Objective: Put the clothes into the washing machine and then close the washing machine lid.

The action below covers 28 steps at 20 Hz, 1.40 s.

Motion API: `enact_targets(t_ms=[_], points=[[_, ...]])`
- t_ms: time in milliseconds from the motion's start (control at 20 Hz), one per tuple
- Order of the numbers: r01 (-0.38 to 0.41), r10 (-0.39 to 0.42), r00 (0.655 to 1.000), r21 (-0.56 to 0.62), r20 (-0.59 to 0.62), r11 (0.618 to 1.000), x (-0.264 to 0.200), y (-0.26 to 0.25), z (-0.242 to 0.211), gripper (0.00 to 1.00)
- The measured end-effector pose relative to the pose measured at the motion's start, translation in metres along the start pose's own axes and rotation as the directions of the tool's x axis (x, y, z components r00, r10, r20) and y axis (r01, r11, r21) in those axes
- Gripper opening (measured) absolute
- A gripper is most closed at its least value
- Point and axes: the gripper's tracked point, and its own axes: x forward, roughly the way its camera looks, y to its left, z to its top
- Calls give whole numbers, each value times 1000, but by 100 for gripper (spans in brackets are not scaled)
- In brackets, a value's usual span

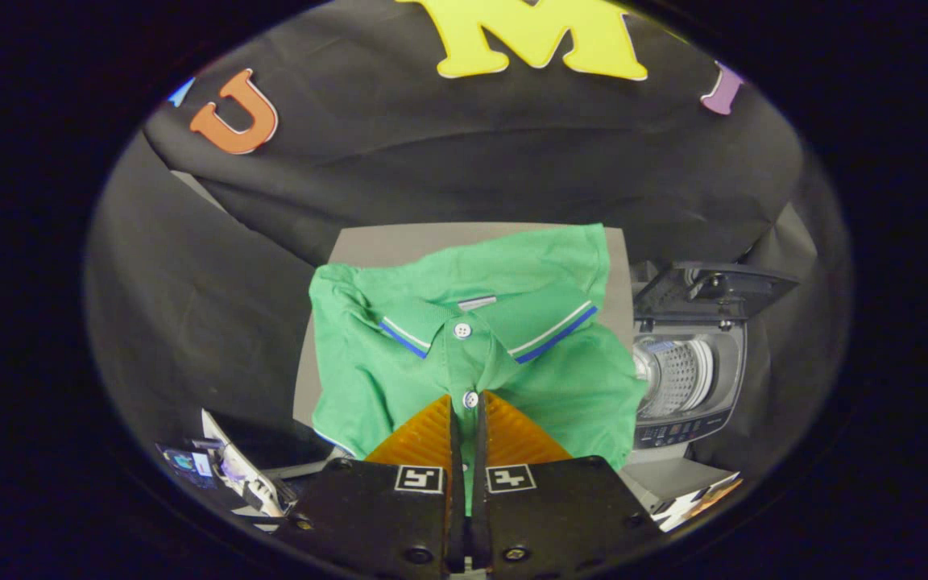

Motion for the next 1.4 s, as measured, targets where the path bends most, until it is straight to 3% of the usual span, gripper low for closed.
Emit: enact_targets(t_ms=[250, 700, 1400], points=[[7, -11, 997, 52, 78, 999, -49, -16, -16, 7], [77, -102, 978, 142, 180, 987, -111, -58, -24, 7], [107, -180, 953, 286, 243, 952, -176, -177, -42, 6]])
